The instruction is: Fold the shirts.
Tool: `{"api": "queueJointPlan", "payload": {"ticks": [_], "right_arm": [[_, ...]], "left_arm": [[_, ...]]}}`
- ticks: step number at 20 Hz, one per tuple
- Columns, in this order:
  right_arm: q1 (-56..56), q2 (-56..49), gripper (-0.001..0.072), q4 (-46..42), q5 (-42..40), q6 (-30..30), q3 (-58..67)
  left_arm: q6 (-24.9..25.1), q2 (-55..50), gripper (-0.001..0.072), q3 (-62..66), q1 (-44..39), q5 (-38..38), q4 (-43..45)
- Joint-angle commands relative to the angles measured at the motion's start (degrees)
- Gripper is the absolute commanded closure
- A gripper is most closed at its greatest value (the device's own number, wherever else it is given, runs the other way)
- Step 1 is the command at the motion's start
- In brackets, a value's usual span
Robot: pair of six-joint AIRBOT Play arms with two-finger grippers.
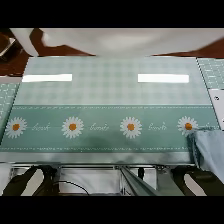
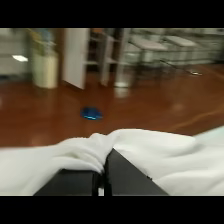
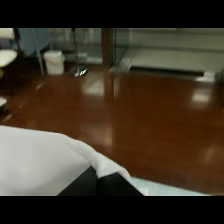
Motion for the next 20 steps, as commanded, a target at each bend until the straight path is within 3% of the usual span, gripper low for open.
{"api": "queueJointPlan", "payload": {"ticks": [1, 4, 7, 12, 14, 17, 20], "right_arm": [[0.02, 7.10, 0.0691, -7.45, 0.90, 1.22, 2.29], [0.02, 9.40, 0.0691, -8.94, 6.21, 1.92, 2.27], [0.02, 9.49, 0.0691, -8.98, 11.52, 2.99, -0.61], [0.02, 9.49, 0.0693, -8.50, 10.93, 2.64, -19.76], [0.02, 8.63, 0.0693, -8.44, 6.88, 2.67, -30.42], [0.02, 3.56, 0.0693, -6.05, -2.34, 2.69, -44.19], [0.00, -8.13, 0.0693, -4.17, -11.80, 2.54, -47.17]], "left_arm": [[-4.63, 8.70, 0.0687, 2.01, 1.70, -2.23, 14.29], [-6.86, 13.62, 0.0687, 1.46, -2.60, -7.06, 21.33], [-10.32, 14.14, 0.0687, -1.75, -7.89, -14.08, 21.64], [-10.54, 10.91, 0.0687, -20.85, -11.15, -15.69, 18.84], [-7.26, 6.95, 0.0687, -30.29, -13.27, -11.50, 16.33], [-3.02, -3.06, 0.0687, -40.11, -19.21, 2.21, 13.68], [-2.38, -17.31, 0.0686, -40.50, -24.61, 15.69, 12.31]]}}
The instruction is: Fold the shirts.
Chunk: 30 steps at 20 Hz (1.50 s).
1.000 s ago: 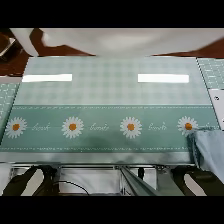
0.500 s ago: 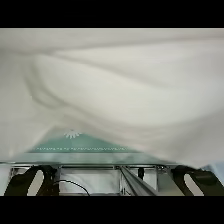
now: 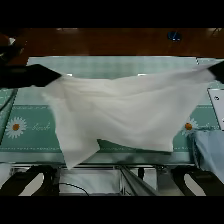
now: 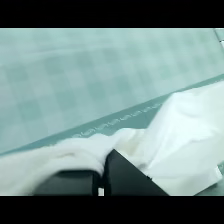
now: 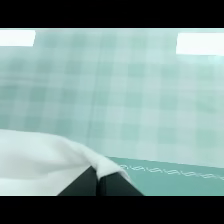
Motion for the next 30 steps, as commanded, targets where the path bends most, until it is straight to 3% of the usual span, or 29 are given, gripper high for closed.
{"api": "queueJointPlan", "payload": {"ticks": [1, 4, 7, 8, 9, 11, 13, 15, 17, 20, 24, 25, 26, 27, 30], "right_arm": [[0.02, -12.76, 0.0693, 3.89, -13.38, -0.83, -4.94], [0.00, -27.21, 0.0693, 4.79, -17.38, -0.48, 1.09], [-0.13, -40.46, 0.0692, 5.14, -15.56, 0.63, 11.50], [-0.76, -44.09, 0.0691, 7.69, -13.14, 0.76, 15.04], [-1.97, -47.32, 0.0649, 11.78, -10.99, 0.79, 18.25], [-5.51, -50.73, 0.0319, 19.19, -7.63, 1.03, 22.21], [-10.45, -50.73, 0.0302, 20.68, -1.49, 1.81, 24.96], [-16.26, -47.95, 0.0303, 19.98, 5.53, -0.11, 25.59], [-20.83, -43.54, 0.0303, 13.75, 11.96, -2.95, 25.40], [-25.59, -32.41, 0.0304, 6.19, 9.70, -4.44, 14.43], [-30.77, -15.04, 0.0309, 12.94, -3.37, -5.79, -19.15], [-31.30, -11.34, 0.0309, 17.77, -4.26, -7.61, -26.62], [-31.34, -7.63, 0.0309, 24.81, -4.46, -13.07, -33.53], [-31.34, -4.81, 0.0308, 30.18, -4.85, -16.87, -38.64], [-31.34, -1.42, 0.0306, 31.17, -5.27, -17.64, -45.97]], "left_arm": [[1.95, -15.43, 0.0686, -2.36, -5.35, 16.41, -4.26], [1.92, -27.17, 0.0686, 3.30, -5.75, 20.09, -5.07], [1.09, -35.50, 0.0678, 10.03, -5.33, 20.00, -5.07], [-0.44, -37.07, 0.0612, 11.85, -5.09, 20.00, -5.05], [-2.38, -38.21, 0.0584, 13.51, -4.66, 19.91, -5.01], [-2.71, -38.80, 0.0583, 16.48, -2.67, 16.33, -4.22], [-2.84, -38.71, 0.0202, 20.33, 1.46, 6.75, 0.15], [-3.58, -38.51, 0.0198, 23.52, 7.56, -5.38, 5.55], [-4.37, -36.98, 0.0198, 22.29, 14.49, -13.11, 6.80], [-4.55, -30.99, 0.0198, 10.51, 22.88, -14.73, 6.82], [-0.44, -23.74, 0.0198, -11.39, 32.50, -11.85, 5.84], [2.01, -23.19, 0.0199, -15.04, 33.92, -11.65, 3.41], [4.48, -23.17, 0.0199, -18.16, 34.75, -11.21, 0.13], [5.22, -23.26, 0.0199, -20.33, 34.82, -10.10, -1.44], [5.01, -23.41, 0.0199, -23.56, 32.65, -5.79, -1.53]]}}
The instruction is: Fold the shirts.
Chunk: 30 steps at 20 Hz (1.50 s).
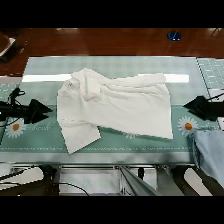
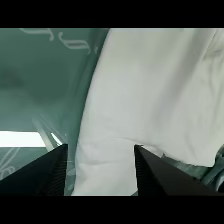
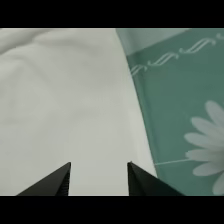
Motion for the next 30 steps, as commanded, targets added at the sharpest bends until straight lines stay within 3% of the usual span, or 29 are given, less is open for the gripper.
{"api": "queueJointPlan", "payload": {"ticks": [1, 7, 8, 9, 10, 13, 19, 24, 25, 28, 30], "right_arm": [[-0.61, 5.25, 0.0305, 6.03, -1.53, -4.26, -11.45], [-0.63, 5.25, 0.0306, 5.44, -2.51, -3.43, -12.13], [-0.72, 5.25, 0.0306, 3.65, -3.52, -2.58, -12.13], [-1.22, 5.22, 0.0306, 0.50, -4.52, -0.68, -12.13], [-2.10, 5.09, 0.0306, -3.74, -4.66, 1.31, -12.13], [-3.23, 3.19, 0.0306, -15.08, 0.52, 7.28, -12.39], [-0.55, -5.70, 0.0306, -10.08, 3.32, 4.57, -12.85], [6.32, -13.70, 0.0310, -0.22, -6.78, 2.16, -12.44], [8.02, -15.12, 0.0348, 1.75, -8.83, 1.18, -11.47], [13.46, -19.06, 0.0689, 7.65, -7.30, -3.76, -4.42], [16.57, -19.21, 0.0691, 8.15, -2.03, -4.39, 5.62]], "left_arm": [[1.64, 0.26, 0.0198, -5.38, -1.29, 4.26, -2.27], [1.68, -3.91, 0.0208, -4.52, -12.57, 7.45, -2.86], [1.73, -4.74, 0.0394, -3.93, -13.29, 7.26, -2.80], [1.77, -5.07, 0.0667, -3.41, -13.40, 6.99, -2.82], [2.47, -5.01, 0.0686, -2.78, -13.35, 6.62, -2.82], [2.78, -4.98, 0.0686, -0.70, -13.29, 5.16, -2.84], [2.75, -5.01, 0.0686, -0.35, -13.40, 5.20, -2.86], [2.82, -5.01, 0.0686, -0.35, -13.40, 5.60, -2.99], [2.95, -5.01, 0.0686, -0.35, -13.40, 5.92, -3.39], [7.65, -4.68, 0.0687, 0.63, -13.40, 5.79, -12.15], [9.01, -3.10, 0.0687, 4.57, -13.40, 4.33, -19.32]]}}
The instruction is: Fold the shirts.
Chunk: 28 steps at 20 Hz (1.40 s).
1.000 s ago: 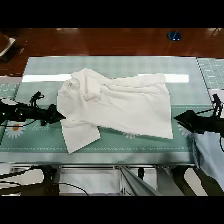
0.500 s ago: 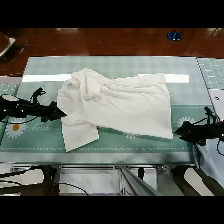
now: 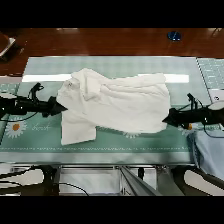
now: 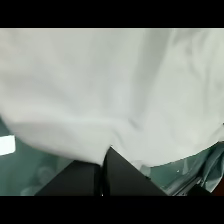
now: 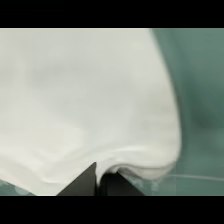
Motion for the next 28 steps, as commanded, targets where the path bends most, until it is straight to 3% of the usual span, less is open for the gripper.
{"api": "queueJointPlan", "payload": {"ticks": [1, 4, 7, 10, 16, 22, 24, 28], "right_arm": [[5.07, -1.16, 0.0691, 3.58, 6.16, -1.95, 16.02], [4.94, 2.49, 0.0691, 2.01, 9.62, 1.77, 39.63], [4.90, 7.10, 0.0691, -5.44, 10.93, 5.88, 61.96], [4.92, 15.56, 0.0691, -9.97, 10.82, 7.50, 71.32], [4.92, 32.98, 0.0691, -19.39, 13.99, 10.93, 71.84], [4.92, 38.80, 0.0691, -22.12, 27.52, 13.00, 71.84], [4.92, 38.73, 0.0691, -21.94, 29.59, 13.16, 70.38], [4.92, 38.73, 0.0691, -19.41, 27.96, 12.55, 58.86]], "left_arm": [[2.73, 3.02, 0.0687, 6.49, -0.02, -1.27, -11.74], [2.27, 10.75, 0.0687, 20.85, 0.02, 0.24, -16.13], [1.64, 20.04, 0.0687, 35.76, 0.52, 5.38, -15.91], [1.07, 29.68, 0.0687, 44.35, 2.73, 8.92, -10.43], [-11.23, 49.66, 0.0687, 46.42, 8.28, 9.86, 16.90], [-19.04, 58.93, 0.0687, 46.29, -8.33, 1.66, 41.13], [-21.53, 58.55, 0.0687, 45.79, -13.03, -1.66, 46.56], [-23.28, 55.80, 0.0687, 34.97, -14.97, -3.15, 47.45]]}}
